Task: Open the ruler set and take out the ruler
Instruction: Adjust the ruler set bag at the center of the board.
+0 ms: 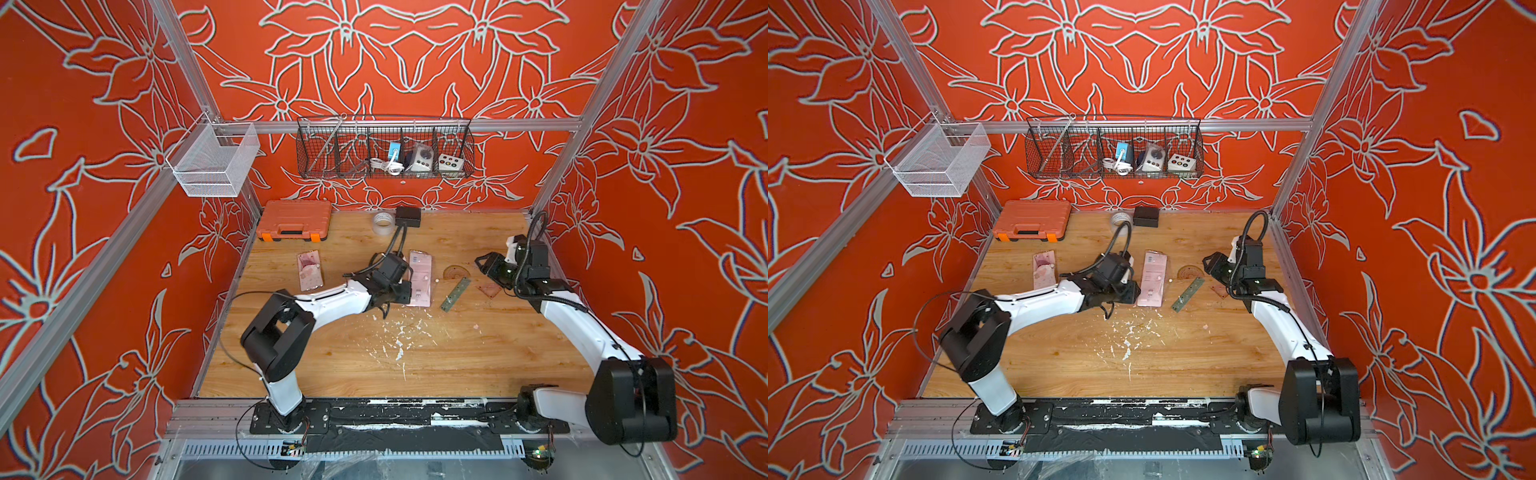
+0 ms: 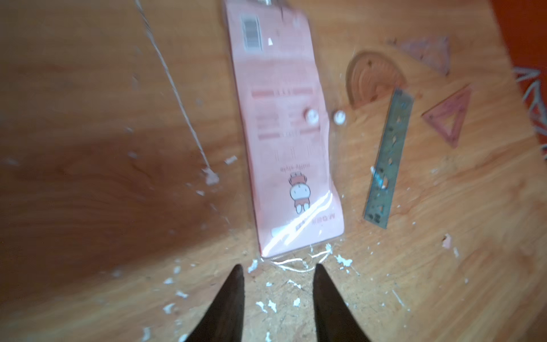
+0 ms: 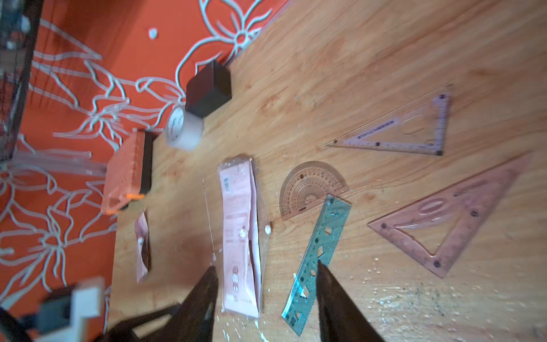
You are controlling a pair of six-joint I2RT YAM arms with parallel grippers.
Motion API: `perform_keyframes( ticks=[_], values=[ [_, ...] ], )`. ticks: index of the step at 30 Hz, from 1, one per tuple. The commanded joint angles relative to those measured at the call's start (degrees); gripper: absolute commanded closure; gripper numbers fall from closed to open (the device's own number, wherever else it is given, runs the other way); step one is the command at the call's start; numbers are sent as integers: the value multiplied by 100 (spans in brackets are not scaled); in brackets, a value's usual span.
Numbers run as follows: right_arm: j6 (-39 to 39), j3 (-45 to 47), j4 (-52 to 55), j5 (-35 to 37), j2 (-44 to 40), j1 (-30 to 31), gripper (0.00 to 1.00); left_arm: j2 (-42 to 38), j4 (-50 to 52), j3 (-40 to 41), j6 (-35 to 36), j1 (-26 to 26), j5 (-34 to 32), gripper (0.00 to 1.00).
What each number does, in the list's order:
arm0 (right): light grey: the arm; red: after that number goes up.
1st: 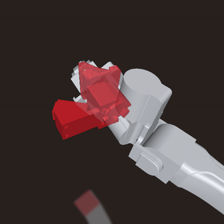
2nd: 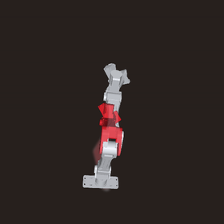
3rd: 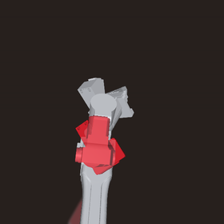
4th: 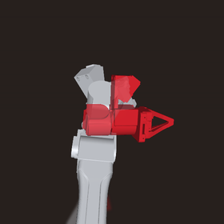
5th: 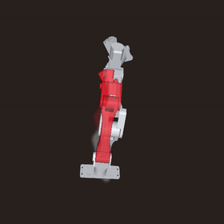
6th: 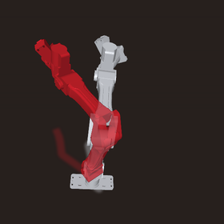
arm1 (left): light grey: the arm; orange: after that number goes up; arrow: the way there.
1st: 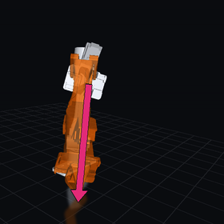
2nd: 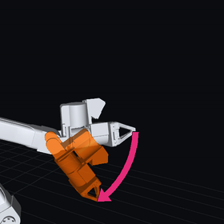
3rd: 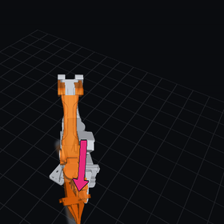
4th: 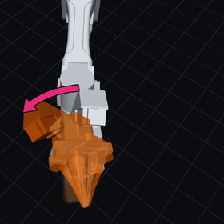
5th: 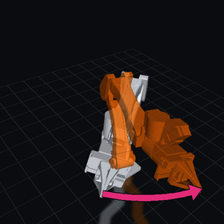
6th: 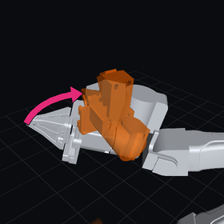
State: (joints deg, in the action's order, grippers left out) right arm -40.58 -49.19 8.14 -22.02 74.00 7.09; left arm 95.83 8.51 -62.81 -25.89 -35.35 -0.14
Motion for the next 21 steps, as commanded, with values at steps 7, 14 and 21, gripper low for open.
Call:
perform_keyframes(
  ticks=[7, 14, 21],
  values=[
    [842, -2435, -22, -1289, 2625, 2273, 48, -516, 447, 274, -119, 3064, -395, 29],
    [599, -3817, -30, -1566, 4204, 2889, 48, 279, 667, -125, -149, 4574, 435, 18],
    [464, -3934, -159, -1693, 4572, 2965, 49, 1223, 715, -596, 273, 4757, 1191, 12]
  ],
)
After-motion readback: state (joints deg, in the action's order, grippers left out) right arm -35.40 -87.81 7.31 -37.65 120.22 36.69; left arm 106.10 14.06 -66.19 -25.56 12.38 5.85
